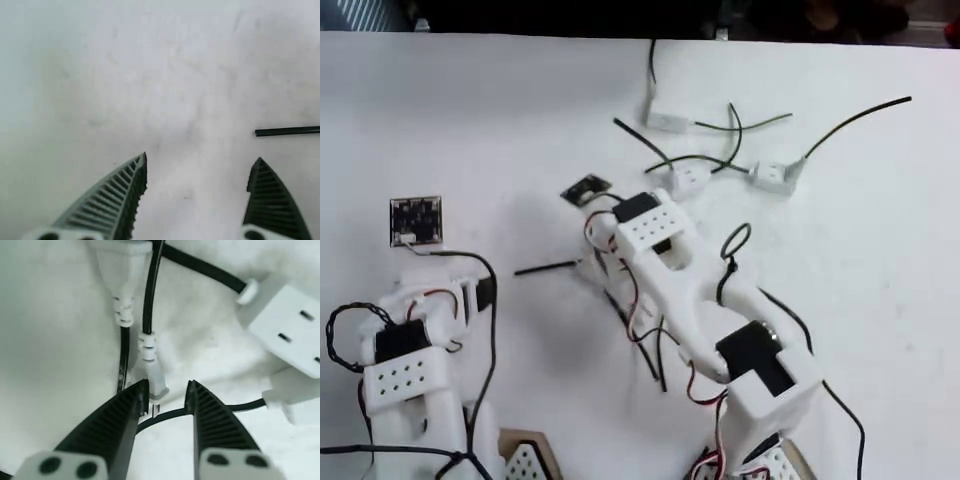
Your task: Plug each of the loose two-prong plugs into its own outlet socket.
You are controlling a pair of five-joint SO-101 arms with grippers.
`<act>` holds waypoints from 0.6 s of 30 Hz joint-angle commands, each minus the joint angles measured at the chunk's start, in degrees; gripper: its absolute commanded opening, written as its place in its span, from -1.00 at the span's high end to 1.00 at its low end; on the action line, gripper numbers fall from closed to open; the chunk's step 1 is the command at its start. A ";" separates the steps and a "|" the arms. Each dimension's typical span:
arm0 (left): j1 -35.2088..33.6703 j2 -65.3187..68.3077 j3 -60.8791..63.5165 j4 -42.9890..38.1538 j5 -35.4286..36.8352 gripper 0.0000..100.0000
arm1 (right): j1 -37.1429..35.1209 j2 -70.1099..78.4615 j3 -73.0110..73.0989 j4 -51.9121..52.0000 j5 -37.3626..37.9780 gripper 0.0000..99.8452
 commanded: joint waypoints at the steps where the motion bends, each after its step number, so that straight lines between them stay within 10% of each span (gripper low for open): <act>1: -0.31 -1.45 -0.18 -1.05 0.18 0.37 | 0.04 -1.71 -1.23 -1.10 -0.44 0.78; 18: -0.31 -1.45 -0.18 -1.05 0.18 0.37 | -2.24 4.26 -1.85 -0.84 -2.64 0.78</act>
